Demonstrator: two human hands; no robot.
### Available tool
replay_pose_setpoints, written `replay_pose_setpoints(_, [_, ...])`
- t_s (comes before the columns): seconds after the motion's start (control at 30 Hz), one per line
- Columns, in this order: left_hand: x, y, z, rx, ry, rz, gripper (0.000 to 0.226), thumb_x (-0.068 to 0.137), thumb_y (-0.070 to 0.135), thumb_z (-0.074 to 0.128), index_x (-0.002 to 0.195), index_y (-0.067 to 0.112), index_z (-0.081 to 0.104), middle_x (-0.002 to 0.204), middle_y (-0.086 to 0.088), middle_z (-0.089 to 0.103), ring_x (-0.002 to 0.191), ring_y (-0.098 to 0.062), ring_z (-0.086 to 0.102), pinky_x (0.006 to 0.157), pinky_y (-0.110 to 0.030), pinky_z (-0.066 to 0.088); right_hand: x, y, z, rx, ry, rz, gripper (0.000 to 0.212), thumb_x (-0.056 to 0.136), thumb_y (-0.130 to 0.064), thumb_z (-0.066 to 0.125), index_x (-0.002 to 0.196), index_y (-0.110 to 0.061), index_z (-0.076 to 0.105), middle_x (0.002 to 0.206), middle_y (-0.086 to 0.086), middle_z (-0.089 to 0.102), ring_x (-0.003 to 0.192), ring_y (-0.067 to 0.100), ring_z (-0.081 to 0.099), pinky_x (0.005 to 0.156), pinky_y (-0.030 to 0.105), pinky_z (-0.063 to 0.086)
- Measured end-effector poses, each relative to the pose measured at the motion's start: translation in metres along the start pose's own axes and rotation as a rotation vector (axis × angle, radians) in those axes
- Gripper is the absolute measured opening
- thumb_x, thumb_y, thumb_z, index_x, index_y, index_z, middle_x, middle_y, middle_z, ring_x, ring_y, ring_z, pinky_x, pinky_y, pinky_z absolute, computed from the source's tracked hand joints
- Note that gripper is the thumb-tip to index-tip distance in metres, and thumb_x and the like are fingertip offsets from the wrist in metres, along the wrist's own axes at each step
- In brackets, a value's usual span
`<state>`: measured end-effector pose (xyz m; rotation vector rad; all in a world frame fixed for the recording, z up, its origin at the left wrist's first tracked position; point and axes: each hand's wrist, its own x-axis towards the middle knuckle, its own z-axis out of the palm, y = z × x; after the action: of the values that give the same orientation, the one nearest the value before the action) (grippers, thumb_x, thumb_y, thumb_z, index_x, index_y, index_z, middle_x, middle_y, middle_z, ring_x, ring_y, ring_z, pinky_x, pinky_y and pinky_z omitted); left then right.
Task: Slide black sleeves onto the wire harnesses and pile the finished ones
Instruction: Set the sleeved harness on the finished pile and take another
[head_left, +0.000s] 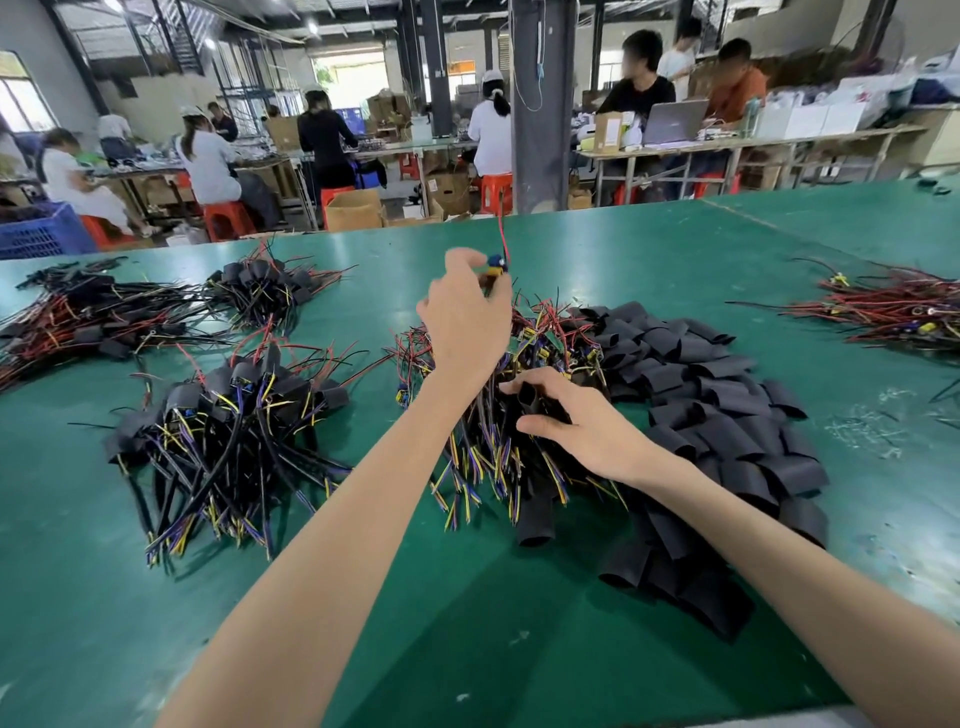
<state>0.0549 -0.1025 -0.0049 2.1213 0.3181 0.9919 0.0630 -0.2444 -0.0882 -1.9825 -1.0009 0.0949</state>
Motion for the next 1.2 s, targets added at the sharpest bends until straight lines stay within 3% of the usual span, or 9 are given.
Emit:
replay_pose_setpoints(0.1, [0.006,0.02,-0.019,-0.337,0.079,0.037,0.019,0.093,0.011,0.055,0.111,0.009,0.052,0.092,0.003,0.062,0.072,-0.005,0.061,0.074,-0.036,0.053,0.0,0.0,-0.001,-0.009,-0.012,0.007,0.027,0.092,-0.031,0.058,0.114,-0.042,0.047,0.115,0.009,0.063,0.104,0.048,0.052,0.097,0.055,0.038])
replay_pose_setpoints(0.2, [0.014,0.032,-0.041,-0.388,-0.006,0.109,0.017,0.093,0.008,0.054,0.106,0.017,0.053,0.087,0.009,0.055,0.061,-0.005,0.055,0.05,-0.023,0.047,0.0,-0.001,-0.001,0.023,0.007,0.017,0.028,0.09,-0.027,0.061,0.113,-0.038,0.05,0.111,0.014,0.063,0.101,0.048,0.055,0.095,0.056,0.039])
replay_pose_setpoints(0.27, [0.021,0.033,-0.058,-0.185,-0.125,0.196,0.02,0.089,0.007,0.056,0.103,0.021,0.058,0.083,0.012,0.057,0.067,-0.005,0.053,0.058,-0.016,0.042,-0.001,-0.002,-0.001,0.111,0.085,-0.009,0.029,0.087,-0.017,0.066,0.112,-0.027,0.055,0.108,0.007,0.065,0.092,0.027,0.06,0.093,0.037,0.046])
replay_pose_setpoints(0.37, [0.018,0.018,-0.08,0.135,-0.401,0.254,0.015,0.084,0.013,0.063,0.094,0.024,0.062,0.077,0.018,0.057,0.065,-0.003,0.055,0.054,-0.003,0.039,0.002,-0.004,-0.004,0.171,0.243,-0.015,0.03,0.082,-0.008,0.07,0.107,-0.022,0.06,0.102,-0.002,0.059,0.086,0.002,0.056,0.082,0.006,0.037])
replay_pose_setpoints(0.43, [0.007,-0.003,-0.085,0.26,-0.521,0.225,0.014,0.084,0.025,0.068,0.096,0.03,0.063,0.085,0.017,0.061,0.073,-0.012,0.062,0.067,-0.014,0.047,0.004,-0.002,-0.008,0.136,0.342,0.032,0.032,0.08,-0.01,0.072,0.105,-0.027,0.061,0.102,0.001,0.053,0.088,0.009,0.056,0.078,0.005,0.037])
replay_pose_setpoints(0.57, [-0.023,-0.052,-0.083,0.258,-0.45,0.199,0.021,0.084,0.026,0.069,0.105,0.029,0.066,0.102,0.008,0.067,0.092,-0.017,0.062,0.087,-0.035,0.049,0.009,0.008,-0.011,-0.036,0.401,0.159,0.038,0.076,-0.017,0.077,0.111,-0.021,0.063,0.105,0.008,0.055,0.095,0.019,0.056,0.085,0.016,0.037])
replay_pose_setpoints(0.77, [-0.049,-0.086,-0.09,0.156,-0.249,0.316,0.022,0.086,0.023,0.068,0.106,0.031,0.066,0.094,0.014,0.06,0.067,-0.006,0.05,0.072,-0.03,0.044,0.007,0.017,-0.014,-0.063,0.453,0.186,0.04,0.068,-0.014,0.083,0.103,-0.016,0.065,0.097,-0.005,0.061,0.08,-0.006,0.051,0.071,-0.006,0.031])
replay_pose_setpoints(1.07, [-0.059,-0.085,-0.086,0.049,-0.267,0.316,0.025,0.085,0.013,0.069,0.101,0.032,0.066,0.097,0.022,0.062,0.076,-0.006,0.055,0.075,-0.016,0.042,0.006,0.015,-0.019,0.011,0.468,0.171,0.038,0.067,-0.014,0.083,0.1,-0.021,0.066,0.093,-0.015,0.064,0.084,-0.009,0.055,0.072,-0.004,0.033])
replay_pose_setpoints(1.2, [-0.061,-0.087,-0.084,0.07,-0.291,0.32,0.023,0.084,0.017,0.069,0.103,0.03,0.067,0.1,0.019,0.064,0.075,-0.007,0.054,0.076,-0.027,0.045,0.005,0.012,-0.017,0.084,0.481,0.128,0.037,0.066,-0.014,0.084,0.096,-0.027,0.066,0.089,-0.018,0.065,0.081,-0.011,0.057,0.071,-0.002,0.036])
